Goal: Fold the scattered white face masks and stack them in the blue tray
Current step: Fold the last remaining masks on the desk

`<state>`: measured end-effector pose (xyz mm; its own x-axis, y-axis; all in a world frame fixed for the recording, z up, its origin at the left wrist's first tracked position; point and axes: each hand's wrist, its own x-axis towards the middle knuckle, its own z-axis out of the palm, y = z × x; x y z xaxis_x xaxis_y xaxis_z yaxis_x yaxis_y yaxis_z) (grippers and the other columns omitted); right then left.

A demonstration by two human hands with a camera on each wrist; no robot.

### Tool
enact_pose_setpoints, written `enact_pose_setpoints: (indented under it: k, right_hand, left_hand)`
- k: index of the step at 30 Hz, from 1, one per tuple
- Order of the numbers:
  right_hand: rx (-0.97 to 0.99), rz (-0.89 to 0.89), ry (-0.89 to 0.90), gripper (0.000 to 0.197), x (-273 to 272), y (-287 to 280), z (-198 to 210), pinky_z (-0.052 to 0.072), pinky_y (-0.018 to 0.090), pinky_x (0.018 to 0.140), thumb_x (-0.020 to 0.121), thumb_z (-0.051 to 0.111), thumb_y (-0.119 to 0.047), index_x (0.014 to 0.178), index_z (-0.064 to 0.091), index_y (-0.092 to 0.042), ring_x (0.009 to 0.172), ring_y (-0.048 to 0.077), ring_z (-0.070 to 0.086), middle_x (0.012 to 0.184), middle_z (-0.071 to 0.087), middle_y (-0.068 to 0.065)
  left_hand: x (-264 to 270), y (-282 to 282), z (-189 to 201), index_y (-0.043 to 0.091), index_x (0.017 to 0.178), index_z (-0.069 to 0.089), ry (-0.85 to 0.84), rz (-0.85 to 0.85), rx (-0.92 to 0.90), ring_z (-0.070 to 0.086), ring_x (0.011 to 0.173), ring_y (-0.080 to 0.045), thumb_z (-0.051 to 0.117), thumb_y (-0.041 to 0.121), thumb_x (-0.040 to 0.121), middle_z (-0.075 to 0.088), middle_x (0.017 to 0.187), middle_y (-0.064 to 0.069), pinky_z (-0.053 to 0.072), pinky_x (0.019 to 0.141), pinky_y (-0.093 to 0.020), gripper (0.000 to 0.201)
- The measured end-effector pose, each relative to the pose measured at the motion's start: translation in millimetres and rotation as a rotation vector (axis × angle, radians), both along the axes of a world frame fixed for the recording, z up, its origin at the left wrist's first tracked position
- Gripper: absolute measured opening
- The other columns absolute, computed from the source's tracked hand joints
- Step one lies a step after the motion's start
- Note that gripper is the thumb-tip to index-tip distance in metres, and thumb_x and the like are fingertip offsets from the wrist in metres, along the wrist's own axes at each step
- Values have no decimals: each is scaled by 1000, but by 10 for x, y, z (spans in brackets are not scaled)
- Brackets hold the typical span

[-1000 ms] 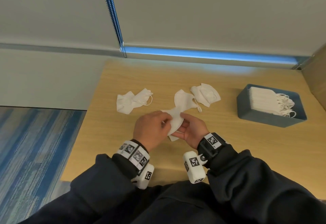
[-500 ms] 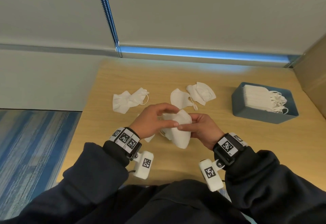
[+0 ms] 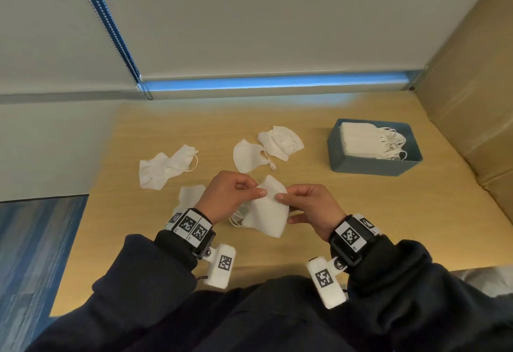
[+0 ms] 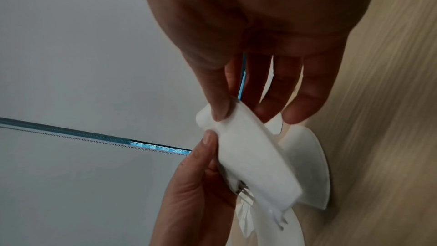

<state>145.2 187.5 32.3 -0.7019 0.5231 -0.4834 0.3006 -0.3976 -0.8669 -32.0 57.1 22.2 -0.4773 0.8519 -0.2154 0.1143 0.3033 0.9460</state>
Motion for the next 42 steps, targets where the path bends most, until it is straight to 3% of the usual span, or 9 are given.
enact_pose_setpoints:
  k: [4,9,15,21,26,29,32,36,42]
  right_hand:
    - [-17,-29,-2,15,114,122,11,53,29,56,88,75,-16,93,77,-1,72,22,60,85,71,13]
    - [-29,-26,-11,18,224,287,1,56,31,59,89,75,-19,96,78,-2,72,22,63,86,73,12]
    - [-80,-29,2,26,297,434,-56,60,36,63,89,75,-13,108,73,4,78,25,69,96,75,17]
    - [-117,-29,-33,18,321,555,-147,62,40,71,89,73,-6,103,73,5,81,26,70,96,75,17]
    - [-116,-5,-69,23,319,613,-195,63,46,76,82,77,2,105,73,4,89,32,71,103,74,20]
    - [-143,-5,-84,26,312,647,-199,63,47,75,83,78,-3,107,72,5,88,34,72,106,75,22]
    - [-121,44,-85,30,297,669,-213,64,43,69,78,83,-4,105,72,2,83,29,73,100,77,16]
    - [-86,81,-110,16,273,682,-250,63,39,62,79,82,-2,93,74,-2,74,24,71,87,76,13]
    - [-83,66,-163,16,280,758,-302,64,41,62,84,79,-4,98,74,1,71,23,71,88,76,16]
  left_hand:
    - [130,135,27,10,78,78,-38,15,2,69,74,-12,84,26,82,77,77,-5,53,73,-33,18]
    - [270,292,40,15,94,76,-107,2,5,70,72,-8,85,13,79,77,76,1,54,67,-29,17]
    - [341,383,-52,8,91,77,-139,66,-25,67,70,-16,80,13,86,74,73,-6,53,69,-35,8]
    - [337,424,-156,4,101,75,-224,116,-47,68,82,-30,78,12,87,76,94,-23,52,74,-43,16]
    - [354,454,-211,8,102,75,-257,113,-64,68,84,-29,81,17,84,76,97,-22,51,73,-41,21]
    - [345,474,-237,9,101,75,-258,141,-76,68,84,-25,81,20,84,77,97,-18,52,71,-38,21]
    - [343,495,-245,10,99,74,-254,163,-77,68,83,-24,83,24,81,76,96,-19,53,70,-38,24]
    - [322,507,-262,11,95,74,-244,158,-78,68,79,-24,84,31,72,74,94,-23,54,67,-38,33]
    - [264,508,-313,9,93,76,-196,68,-147,70,75,-16,86,7,77,77,80,-8,54,74,-35,20]
